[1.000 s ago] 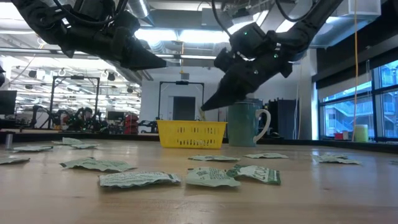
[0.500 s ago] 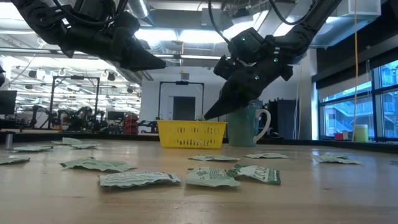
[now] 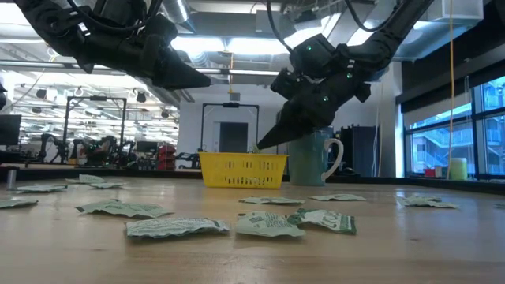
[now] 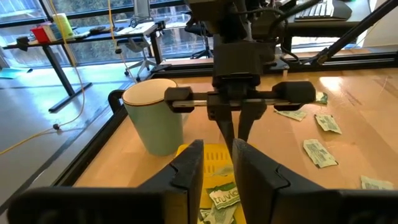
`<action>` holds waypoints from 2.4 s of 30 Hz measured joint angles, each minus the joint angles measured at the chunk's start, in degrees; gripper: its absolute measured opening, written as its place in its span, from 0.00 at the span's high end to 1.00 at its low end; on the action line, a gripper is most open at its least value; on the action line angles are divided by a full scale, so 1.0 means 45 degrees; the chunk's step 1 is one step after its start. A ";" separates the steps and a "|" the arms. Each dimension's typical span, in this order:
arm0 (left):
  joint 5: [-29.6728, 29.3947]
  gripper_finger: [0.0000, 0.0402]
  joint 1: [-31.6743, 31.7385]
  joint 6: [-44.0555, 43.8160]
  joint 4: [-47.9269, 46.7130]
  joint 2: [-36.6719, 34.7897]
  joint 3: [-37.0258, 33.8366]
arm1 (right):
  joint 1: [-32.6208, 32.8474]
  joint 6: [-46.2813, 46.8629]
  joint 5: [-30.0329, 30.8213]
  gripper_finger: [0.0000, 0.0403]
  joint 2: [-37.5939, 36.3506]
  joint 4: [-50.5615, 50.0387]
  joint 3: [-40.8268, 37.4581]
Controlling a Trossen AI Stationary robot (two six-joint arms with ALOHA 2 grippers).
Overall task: Pick and place Stevia / Truvia into bins
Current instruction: Put the top right stevia tea packet into the yellow bin, then put the top left truvia tea packet into the yellow bin
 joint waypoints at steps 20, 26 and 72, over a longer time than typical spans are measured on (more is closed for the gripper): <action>-0.0897 0.76 -0.0547 -0.0203 -0.1931 0.0000 0.0102 | 0.0276 0.0786 0.0401 0.78 -0.2463 -0.5262 -0.0009; -0.2580 0.77 -0.1828 -0.0214 -0.5735 0.0074 0.1992 | 0.0242 0.0756 0.0431 0.78 -0.2463 -0.5981 -0.0010; -0.3299 0.79 -0.4140 -0.6865 -1.4698 0.3993 0.3648 | 0.0247 0.2101 0.1665 0.78 -0.6586 -0.2727 -0.3546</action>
